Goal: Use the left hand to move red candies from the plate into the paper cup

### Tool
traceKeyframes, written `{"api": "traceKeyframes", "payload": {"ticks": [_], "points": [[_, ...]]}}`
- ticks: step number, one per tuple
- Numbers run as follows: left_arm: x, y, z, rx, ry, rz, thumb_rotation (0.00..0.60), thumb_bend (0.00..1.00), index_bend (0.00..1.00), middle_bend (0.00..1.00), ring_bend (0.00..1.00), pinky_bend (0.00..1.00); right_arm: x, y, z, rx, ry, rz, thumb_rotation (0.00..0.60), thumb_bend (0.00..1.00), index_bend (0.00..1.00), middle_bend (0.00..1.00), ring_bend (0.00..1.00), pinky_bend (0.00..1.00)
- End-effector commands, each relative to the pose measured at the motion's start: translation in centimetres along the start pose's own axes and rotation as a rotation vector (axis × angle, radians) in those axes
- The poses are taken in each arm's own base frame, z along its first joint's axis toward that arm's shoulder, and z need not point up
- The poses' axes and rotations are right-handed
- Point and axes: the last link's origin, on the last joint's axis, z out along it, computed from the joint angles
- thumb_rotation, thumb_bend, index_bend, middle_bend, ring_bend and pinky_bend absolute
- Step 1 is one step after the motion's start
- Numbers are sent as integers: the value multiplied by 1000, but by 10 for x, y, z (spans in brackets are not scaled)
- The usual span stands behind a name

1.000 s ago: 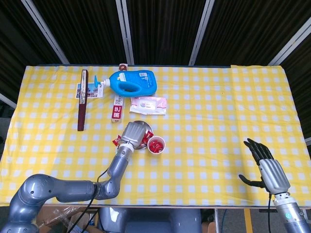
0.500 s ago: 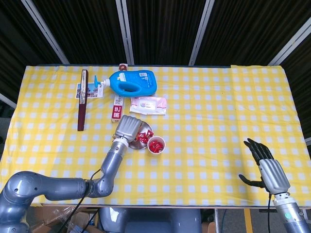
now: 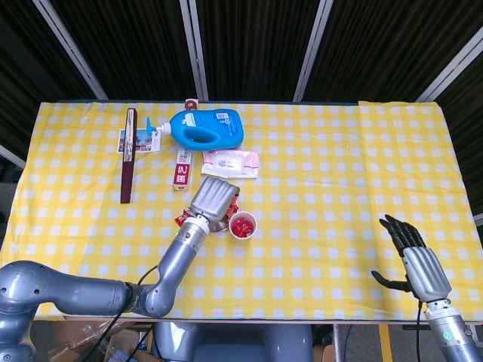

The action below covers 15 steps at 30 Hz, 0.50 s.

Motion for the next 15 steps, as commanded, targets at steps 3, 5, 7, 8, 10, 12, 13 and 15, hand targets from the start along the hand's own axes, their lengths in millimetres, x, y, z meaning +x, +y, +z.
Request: {"api": "traceKeyframes", "payload": {"ticks": [3,5,7,8,10,12,13,15], "points": [[-9,27,0,-69,-8,-8,600,426,545,617,890,931,0,0,0,0,0,3,600,277,0,0,0,0],[-14,34,3,-69,-13,-6,600,426,540,613,890,931,0,0,0,1,-2,5,600,277,0,0,0,0],[-18,38,5,-67,-19,-8,600,424,532,601,890,931,0,0,0,2,-3,5,600,277,0,0,0,0],[-19,39,6,-67,-21,-8,600,424,528,596,890,931,0,0,0,3,-3,5,600,277,0,0,0,0],[-23,43,7,-67,-28,-8,600,419,519,583,890,931,0,0,0,4,-3,6,600,277,0,0,0,0],[-25,44,7,-66,-36,-5,600,395,512,570,890,931,1,0,0,4,-2,8,600,277,0,0,0,0],[-25,44,8,-66,-39,-3,600,372,507,560,890,931,1,0,0,4,-2,8,600,277,0,0,0,0],[-25,44,7,-65,-43,-5,600,335,498,545,889,931,1,0,0,5,-2,9,600,277,0,0,0,0]]}}
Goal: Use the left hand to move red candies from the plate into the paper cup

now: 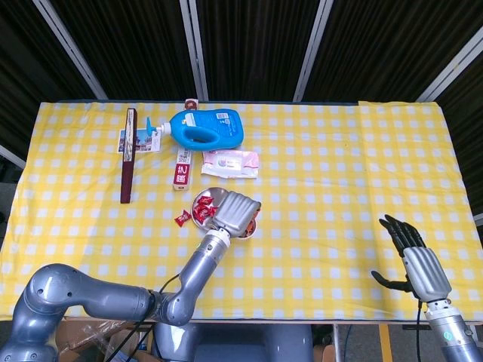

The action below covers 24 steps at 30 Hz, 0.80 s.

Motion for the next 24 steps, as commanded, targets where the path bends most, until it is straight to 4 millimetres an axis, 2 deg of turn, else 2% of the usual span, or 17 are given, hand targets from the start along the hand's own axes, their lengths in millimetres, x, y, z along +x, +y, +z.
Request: {"api": "traceKeyframes", "payload": {"ticks": [1,4,12,18,24], "points": [[0,0,0,1,-4,-2,600,316,493,541,890,931,0,0,0,1,0,0,600,277,0,0,0,0],[2,-3,-1,5,-2,-6,600,284,474,532,889,931,0,0,0,2,-1,1,600,277,0,0,0,0],[12,-13,-6,16,20,-29,600,278,413,523,889,931,0,0,0,1,1,-2,600,277,0,0,0,0],[24,-29,-16,43,42,-49,600,275,366,475,887,930,-1,-1,0,1,3,-7,600,277,0,0,0,0],[28,-51,-28,101,59,-77,600,272,300,398,883,929,-1,-1,0,1,5,-9,600,277,0,0,0,0]]}}
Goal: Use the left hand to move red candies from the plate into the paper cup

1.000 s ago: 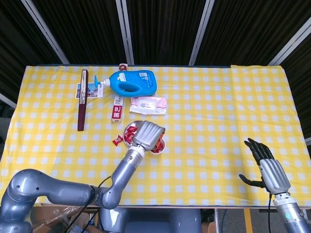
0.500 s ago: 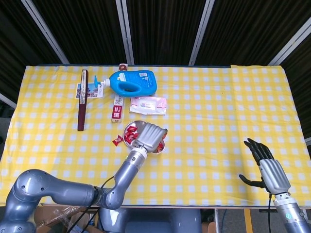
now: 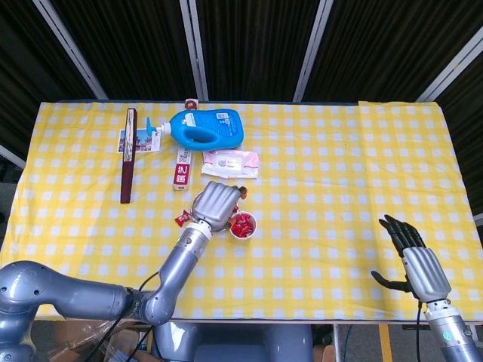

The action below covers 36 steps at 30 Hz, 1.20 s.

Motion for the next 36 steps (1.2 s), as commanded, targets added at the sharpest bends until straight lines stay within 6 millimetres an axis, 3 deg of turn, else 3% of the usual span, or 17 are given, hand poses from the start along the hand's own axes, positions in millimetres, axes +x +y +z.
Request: {"api": "traceKeyframes", "payload": {"ticks": [1,3,7,12,26,36], "points": [[1,-15,-8,42,11,-16,600,267,293,403,882,929,0,0,0,0,1,0,600,277,0,0,0,0],[0,-25,-14,75,21,-6,600,255,287,493,888,929,0,0,0,0,0,-1,600,277,0,0,0,0],[-8,-45,-26,161,28,41,600,247,334,838,954,954,-1,0,0,1,-1,-2,600,277,0,0,0,0],[-24,-63,-31,258,-23,59,600,246,399,978,1000,995,-1,-1,0,4,-3,-6,600,277,0,0,0,0],[-59,-77,-25,414,-150,73,600,247,332,1000,1000,1000,-1,-1,0,7,-2,0,600,278,0,0,0,0],[-75,-81,-19,461,-180,58,600,321,353,1000,1000,1000,0,-1,0,7,-2,3,600,277,0,0,0,0]]}}
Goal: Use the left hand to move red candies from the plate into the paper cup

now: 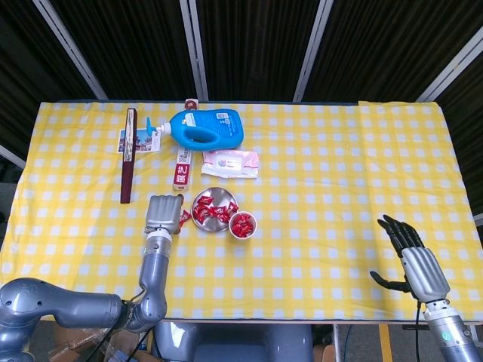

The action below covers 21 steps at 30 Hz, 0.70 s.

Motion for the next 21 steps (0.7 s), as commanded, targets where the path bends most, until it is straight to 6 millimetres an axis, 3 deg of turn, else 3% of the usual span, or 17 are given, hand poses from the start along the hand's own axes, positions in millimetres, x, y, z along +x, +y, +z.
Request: {"api": "traceKeyframes", "payload": {"ticks": [1,15,21], "points": [[-3,1,2,8,-4,-4,600,326,358,1000,1000,1000,0,0,0,0,0,0,600,277,0,0,0,0],[-17,15,12,4,-17,-7,600,349,387,1000,1000,1000,0,0,0,0,0,2,600,277,0,0,0,0],[-17,16,12,-2,-4,-17,600,408,478,1000,1000,1000,0,0,0,0,0,3,600,277,0,0,0,0]]}}
